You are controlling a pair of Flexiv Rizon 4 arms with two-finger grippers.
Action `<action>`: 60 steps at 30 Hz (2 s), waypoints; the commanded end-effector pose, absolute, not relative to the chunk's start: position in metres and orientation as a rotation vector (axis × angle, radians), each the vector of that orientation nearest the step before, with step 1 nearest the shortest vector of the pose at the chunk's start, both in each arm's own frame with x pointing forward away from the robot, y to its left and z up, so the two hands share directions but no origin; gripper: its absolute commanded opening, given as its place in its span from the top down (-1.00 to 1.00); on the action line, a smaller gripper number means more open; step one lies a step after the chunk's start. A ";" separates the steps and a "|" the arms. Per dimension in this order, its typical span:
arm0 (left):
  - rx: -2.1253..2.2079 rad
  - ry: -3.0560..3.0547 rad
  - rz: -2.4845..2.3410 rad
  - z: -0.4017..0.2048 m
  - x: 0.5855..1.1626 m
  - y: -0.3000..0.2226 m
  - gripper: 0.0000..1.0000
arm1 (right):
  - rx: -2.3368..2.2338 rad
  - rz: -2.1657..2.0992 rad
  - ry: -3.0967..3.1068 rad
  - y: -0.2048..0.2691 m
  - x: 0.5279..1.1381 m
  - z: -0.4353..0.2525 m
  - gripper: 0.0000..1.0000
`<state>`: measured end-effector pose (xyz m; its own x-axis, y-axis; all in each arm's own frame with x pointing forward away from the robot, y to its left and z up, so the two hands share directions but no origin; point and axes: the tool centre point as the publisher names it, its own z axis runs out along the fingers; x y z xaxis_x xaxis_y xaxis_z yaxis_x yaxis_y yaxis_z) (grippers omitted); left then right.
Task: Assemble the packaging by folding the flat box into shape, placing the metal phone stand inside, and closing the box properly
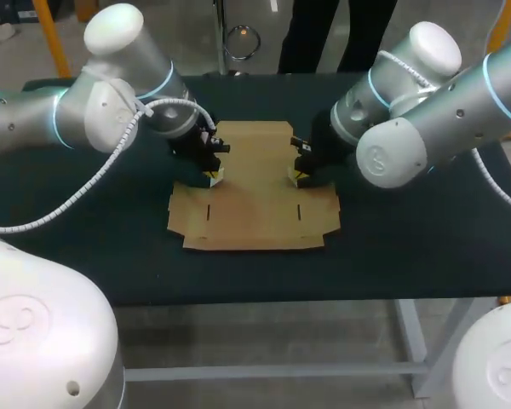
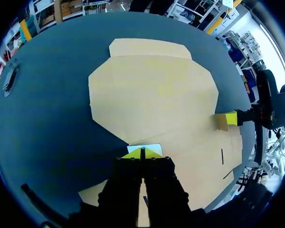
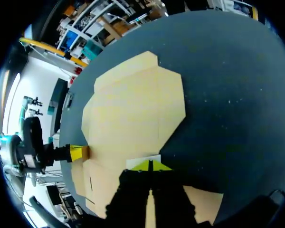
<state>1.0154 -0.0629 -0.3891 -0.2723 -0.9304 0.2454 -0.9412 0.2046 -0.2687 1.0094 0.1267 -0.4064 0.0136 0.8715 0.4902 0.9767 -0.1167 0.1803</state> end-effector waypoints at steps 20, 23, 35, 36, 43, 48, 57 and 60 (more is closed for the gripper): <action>1.901 -2.363 0.585 -0.339 0.984 -0.016 1.00 | -1.938 -0.802 -1.782 0.061 0.994 -0.364 1.00; 1.909 -2.352 0.601 -0.327 0.977 -0.008 1.00 | -1.939 -0.809 -1.772 0.052 0.986 -0.353 1.00; 1.890 -2.350 0.662 -0.299 0.936 0.009 1.00 | -1.942 -0.805 -1.799 0.046 0.938 -0.318 1.00; 1.889 -2.344 0.669 -0.298 0.932 0.010 1.00 | -1.943 -0.804 -1.800 0.045 0.934 -0.317 1.00; 1.880 -2.328 0.675 -0.298 0.907 0.016 1.00 | -1.962 -0.795 -1.774 0.035 0.902 -0.321 1.00; 1.870 -2.324 0.675 -0.302 0.890 0.016 1.00 | -1.981 -0.800 -1.757 0.027 0.878 -0.324 1.00; 1.912 -2.266 0.662 -0.312 0.859 0.014 1.00 | -1.981 -0.795 -1.746 0.019 0.840 -0.335 1.00; 1.924 -2.254 0.660 -0.315 0.847 0.013 1.00 | -1.976 -0.791 -1.749 0.018 0.830 -0.340 1.00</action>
